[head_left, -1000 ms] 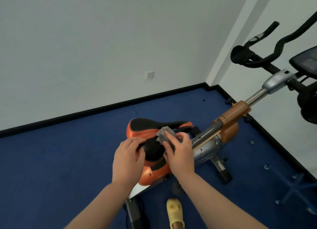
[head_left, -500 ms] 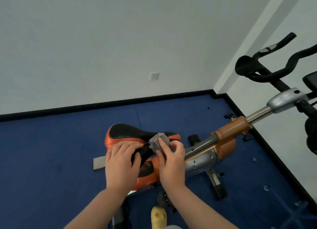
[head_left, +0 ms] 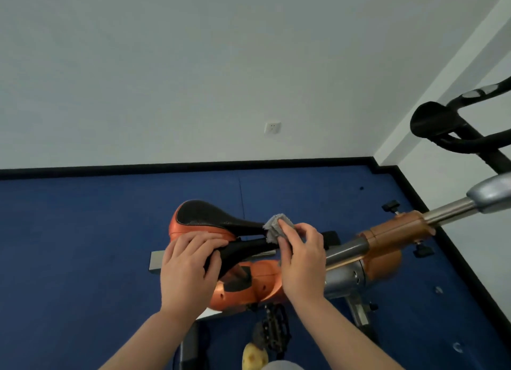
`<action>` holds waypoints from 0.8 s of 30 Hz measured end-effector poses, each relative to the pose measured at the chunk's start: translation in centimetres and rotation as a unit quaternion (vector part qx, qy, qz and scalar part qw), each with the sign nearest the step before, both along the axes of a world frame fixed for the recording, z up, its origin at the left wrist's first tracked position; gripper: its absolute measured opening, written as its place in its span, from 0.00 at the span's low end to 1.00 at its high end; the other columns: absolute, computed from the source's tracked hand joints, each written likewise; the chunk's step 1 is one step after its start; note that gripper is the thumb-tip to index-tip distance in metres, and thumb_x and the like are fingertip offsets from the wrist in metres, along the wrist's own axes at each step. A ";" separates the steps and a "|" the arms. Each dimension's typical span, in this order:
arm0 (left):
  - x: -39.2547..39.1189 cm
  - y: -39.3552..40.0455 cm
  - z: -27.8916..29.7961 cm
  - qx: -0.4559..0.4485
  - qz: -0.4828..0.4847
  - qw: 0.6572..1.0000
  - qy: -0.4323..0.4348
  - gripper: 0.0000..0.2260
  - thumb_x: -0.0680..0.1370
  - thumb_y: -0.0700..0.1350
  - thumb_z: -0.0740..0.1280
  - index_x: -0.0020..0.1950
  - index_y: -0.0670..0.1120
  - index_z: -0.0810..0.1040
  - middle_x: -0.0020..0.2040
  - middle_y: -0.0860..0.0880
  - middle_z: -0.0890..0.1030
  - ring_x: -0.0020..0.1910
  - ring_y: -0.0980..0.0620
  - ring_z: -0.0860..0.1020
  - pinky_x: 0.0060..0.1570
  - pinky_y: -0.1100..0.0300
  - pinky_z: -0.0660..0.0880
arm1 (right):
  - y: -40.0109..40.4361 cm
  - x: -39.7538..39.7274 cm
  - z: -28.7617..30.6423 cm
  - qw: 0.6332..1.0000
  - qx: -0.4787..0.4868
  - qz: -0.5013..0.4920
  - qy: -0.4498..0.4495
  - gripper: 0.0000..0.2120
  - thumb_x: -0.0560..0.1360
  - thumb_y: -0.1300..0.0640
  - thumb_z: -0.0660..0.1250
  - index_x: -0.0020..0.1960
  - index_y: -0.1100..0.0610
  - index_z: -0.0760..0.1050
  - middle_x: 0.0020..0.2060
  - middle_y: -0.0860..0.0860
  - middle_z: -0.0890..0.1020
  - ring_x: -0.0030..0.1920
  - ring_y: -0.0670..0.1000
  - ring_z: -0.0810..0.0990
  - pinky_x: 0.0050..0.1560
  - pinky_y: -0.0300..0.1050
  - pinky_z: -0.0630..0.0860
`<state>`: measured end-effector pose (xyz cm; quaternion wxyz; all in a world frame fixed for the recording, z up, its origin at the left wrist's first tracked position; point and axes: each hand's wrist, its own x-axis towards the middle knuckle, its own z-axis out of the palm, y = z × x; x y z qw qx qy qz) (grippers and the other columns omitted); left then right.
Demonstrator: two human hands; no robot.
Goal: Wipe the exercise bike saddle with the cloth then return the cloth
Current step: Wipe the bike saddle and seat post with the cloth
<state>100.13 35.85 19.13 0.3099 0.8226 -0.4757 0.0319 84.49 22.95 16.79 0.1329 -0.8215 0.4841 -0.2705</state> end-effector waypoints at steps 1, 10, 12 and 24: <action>-0.1 0.0 0.0 -0.001 0.003 1.000 0.000 0.11 0.74 0.47 0.60 0.48 0.54 0.82 0.49 0.60 0.81 0.53 0.58 0.74 0.58 0.65 0.60 | -0.1 0.3 0.2 1.000 -0.001 0.009 0.009 0.17 0.75 0.54 0.66 0.64 0.49 0.75 0.55 0.50 0.75 0.57 0.50 0.72 0.52 0.49 0.78; -0.3 0.1 0.1 -0.043 0.023 0.999 0.024 0.10 0.74 0.48 0.61 0.48 0.51 0.82 0.49 0.58 0.81 0.51 0.57 0.75 0.61 0.71 0.58 | -3.8 -1.1 0.9 0.987 -0.061 0.133 0.068 0.15 0.76 0.52 0.64 0.62 0.50 0.78 0.51 0.49 0.79 0.54 0.52 0.76 0.56 0.50 0.74; -0.4 0.1 0.0 -0.051 0.042 0.997 0.034 0.10 0.74 0.48 0.62 0.48 0.49 0.83 0.50 0.56 0.81 0.51 0.55 0.75 0.61 0.72 0.57 | -3.8 -0.8 0.8 0.992 -0.044 0.108 0.041 0.14 0.75 0.55 0.67 0.60 0.52 0.79 0.50 0.50 0.81 0.53 0.53 0.77 0.53 0.52 0.76; -1.4 -0.3 -0.7 -0.055 0.111 0.992 0.013 0.12 0.73 0.49 0.61 0.46 0.48 0.83 0.48 0.53 0.81 0.52 0.52 0.74 0.59 0.62 0.60 | -6.0 -0.6 1.0 0.974 0.139 0.179 -0.028 0.12 0.78 0.55 0.63 0.60 0.55 0.79 0.53 0.46 0.80 0.56 0.47 0.74 0.55 0.41 0.73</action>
